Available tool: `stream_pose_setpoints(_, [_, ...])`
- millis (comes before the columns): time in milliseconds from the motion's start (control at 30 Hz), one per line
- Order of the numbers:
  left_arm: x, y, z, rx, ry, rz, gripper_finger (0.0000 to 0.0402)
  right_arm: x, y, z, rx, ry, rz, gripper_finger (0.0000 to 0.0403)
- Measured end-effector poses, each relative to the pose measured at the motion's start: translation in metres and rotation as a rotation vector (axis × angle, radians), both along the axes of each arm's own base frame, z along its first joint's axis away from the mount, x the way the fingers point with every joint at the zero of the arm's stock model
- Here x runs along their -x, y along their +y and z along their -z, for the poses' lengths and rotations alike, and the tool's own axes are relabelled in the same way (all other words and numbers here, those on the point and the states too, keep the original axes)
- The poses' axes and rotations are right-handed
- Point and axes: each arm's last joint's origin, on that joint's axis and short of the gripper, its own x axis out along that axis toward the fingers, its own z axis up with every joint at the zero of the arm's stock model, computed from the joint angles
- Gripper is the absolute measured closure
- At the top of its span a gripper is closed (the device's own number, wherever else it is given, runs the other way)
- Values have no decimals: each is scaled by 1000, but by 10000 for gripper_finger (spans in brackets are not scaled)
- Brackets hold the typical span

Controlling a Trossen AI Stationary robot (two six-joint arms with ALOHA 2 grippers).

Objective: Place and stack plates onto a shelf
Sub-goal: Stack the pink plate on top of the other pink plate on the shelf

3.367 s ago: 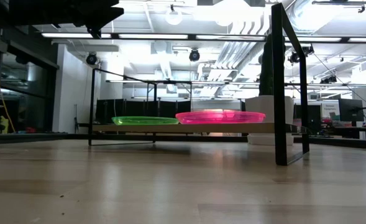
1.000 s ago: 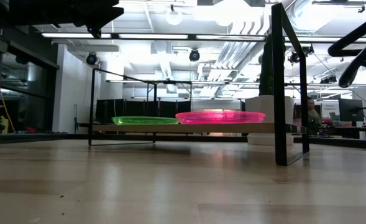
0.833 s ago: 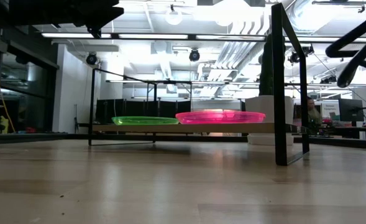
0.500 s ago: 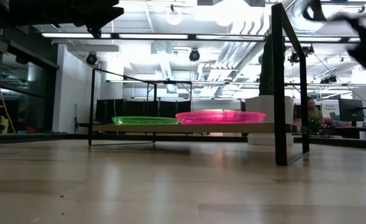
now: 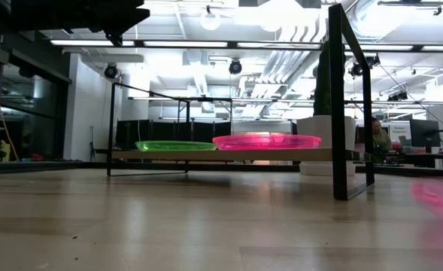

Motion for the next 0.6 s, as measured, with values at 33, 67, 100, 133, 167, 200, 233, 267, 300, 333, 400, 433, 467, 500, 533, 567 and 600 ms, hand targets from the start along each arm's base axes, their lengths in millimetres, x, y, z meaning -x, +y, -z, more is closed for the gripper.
stream_pose_setpoints(33, [0,0,0,0,0,0,250,-2,1,-11,10,-63,-17,403])
stream_pose_setpoints(67, [0,0,0,0,0,0,250,-5,1,-23,26,-130,-36,403])
stream_pose_setpoints(100, [0,0,0,0,0,0,250,-6,1,-34,46,-192,-53,403])
stream_pose_setpoints(133, [0,0,0,0,0,0,250,-7,1,-43,68,-244,-67,403])
stream_pose_setpoints(167, [0,0,0,0,0,0,250,-8,0,-51,95,-290,-75,403])
stream_pose_setpoints(200, [0,0,0,0,0,0,250,-9,-1,-56,122,-328,-78,403])
stream_pose_setpoints(233, [0,0,0,0,0,0,250,-9,-2,-60,148,-356,-79,403])
stream_pose_setpoints(267, [0,0,0,0,0,0,250,-9,-2,-63,172,-376,-75,403])
stream_pose_setpoints(300, [0,0,0,0,0,0,250,-9,-3,-63,192,-386,-70,403])
stream_pose_setpoints(333, [0,0,0,0,0,0,250,-10,-4,-63,210,-390,-68,403])
stream_pose_setpoints(400, [0,0,0,0,0,0,250,-10,-4,-58,233,-381,-60,403])
stream_pose_setpoints(433, [0,0,0,0,0,0,250,-9,-4,-52,239,-362,-54,403])
stream_pose_setpoints(467, [0,0,0,0,1,0,250,-8,-5,-46,242,-334,-49,403])
stream_pose_setpoints(500, [0,0,0,0,1,0,250,-6,-4,-38,245,-296,-46,403])
stream_pose_setpoints(533, [0,0,0,0,0,0,250,-4,-4,-31,245,-253,-43,403])
stream_pose_setpoints(567, [0,0,0,1,1,0,250,0,-3,-23,241,-209,-42,403])
stream_pose_setpoints(600, [0,0,0,0,1,0,250,4,-2,-14,237,-159,-39,403])
